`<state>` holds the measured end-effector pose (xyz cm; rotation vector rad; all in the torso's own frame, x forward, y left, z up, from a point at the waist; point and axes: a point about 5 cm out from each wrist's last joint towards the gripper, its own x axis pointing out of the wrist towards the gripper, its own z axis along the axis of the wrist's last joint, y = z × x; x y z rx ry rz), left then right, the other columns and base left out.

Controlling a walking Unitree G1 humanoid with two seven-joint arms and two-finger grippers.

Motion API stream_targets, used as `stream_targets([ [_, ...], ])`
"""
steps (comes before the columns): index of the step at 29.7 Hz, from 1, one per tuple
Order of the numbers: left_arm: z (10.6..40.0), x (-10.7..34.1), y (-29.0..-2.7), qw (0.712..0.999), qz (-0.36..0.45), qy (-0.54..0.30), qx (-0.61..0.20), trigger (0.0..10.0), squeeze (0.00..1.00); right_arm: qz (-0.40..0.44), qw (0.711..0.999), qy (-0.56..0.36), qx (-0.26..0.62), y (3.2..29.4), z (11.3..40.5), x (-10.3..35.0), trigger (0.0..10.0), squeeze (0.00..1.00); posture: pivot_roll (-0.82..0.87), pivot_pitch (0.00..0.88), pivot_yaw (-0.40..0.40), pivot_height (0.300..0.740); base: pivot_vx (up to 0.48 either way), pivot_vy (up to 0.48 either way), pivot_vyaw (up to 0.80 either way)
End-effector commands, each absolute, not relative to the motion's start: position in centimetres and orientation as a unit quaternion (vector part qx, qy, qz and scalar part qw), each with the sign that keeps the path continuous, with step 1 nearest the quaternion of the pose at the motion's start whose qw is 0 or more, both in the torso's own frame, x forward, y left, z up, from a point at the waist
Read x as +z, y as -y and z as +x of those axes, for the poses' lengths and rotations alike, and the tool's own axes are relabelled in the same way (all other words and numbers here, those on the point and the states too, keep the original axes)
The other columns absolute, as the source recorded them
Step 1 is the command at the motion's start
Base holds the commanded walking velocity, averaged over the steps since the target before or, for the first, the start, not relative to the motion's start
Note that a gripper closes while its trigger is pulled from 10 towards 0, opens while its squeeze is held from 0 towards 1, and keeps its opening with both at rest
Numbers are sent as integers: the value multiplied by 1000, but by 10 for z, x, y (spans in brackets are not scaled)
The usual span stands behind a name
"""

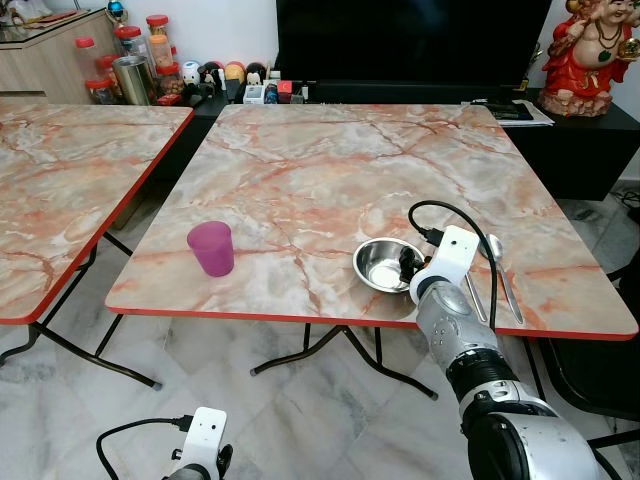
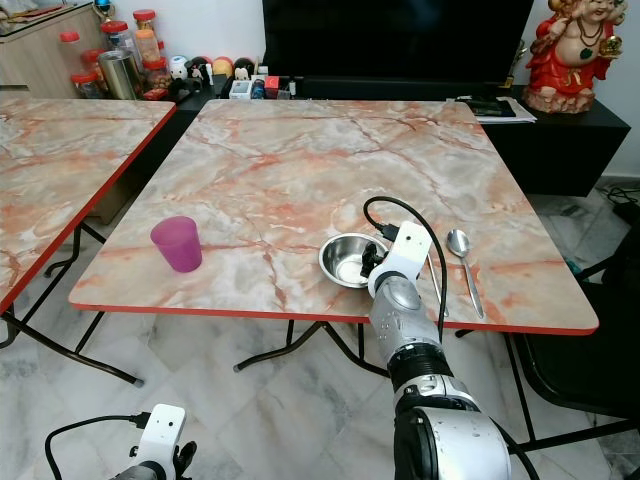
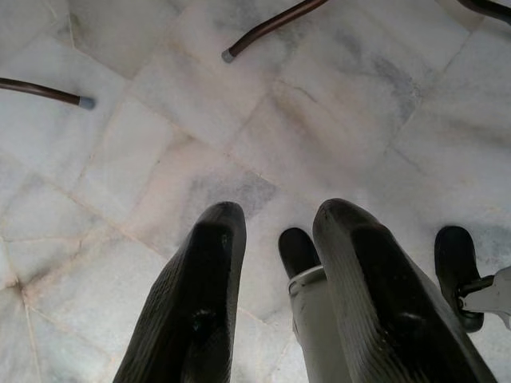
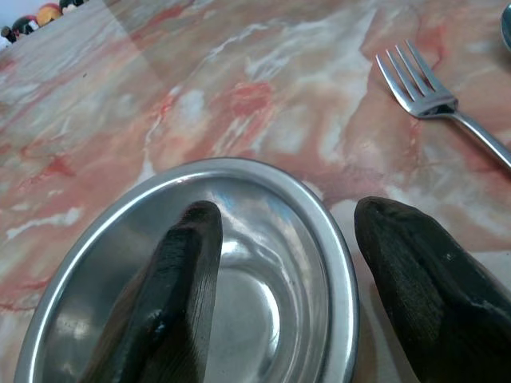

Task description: Setting the table

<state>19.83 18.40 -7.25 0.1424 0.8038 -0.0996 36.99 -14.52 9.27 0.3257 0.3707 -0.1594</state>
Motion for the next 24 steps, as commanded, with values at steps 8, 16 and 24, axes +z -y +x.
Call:
stream_targets([
  [8,198,-73,-185,913,65,-400,-45,10000,0,163,963,-201,-79,141,372,95,10000,0,-47,0,-1,736,0,0,0],
  [16,198,-73,-185,913,66,-400,-44,10000,0,174,957,-225,-55,132,370,89,10000,0,-39,0,-4,736,0,0,0],
  [24,198,-73,-186,913,65,-401,-44,10000,0,175,957,-226,-53,131,370,89,10000,0,-39,0,-3,736,0,0,0],
])
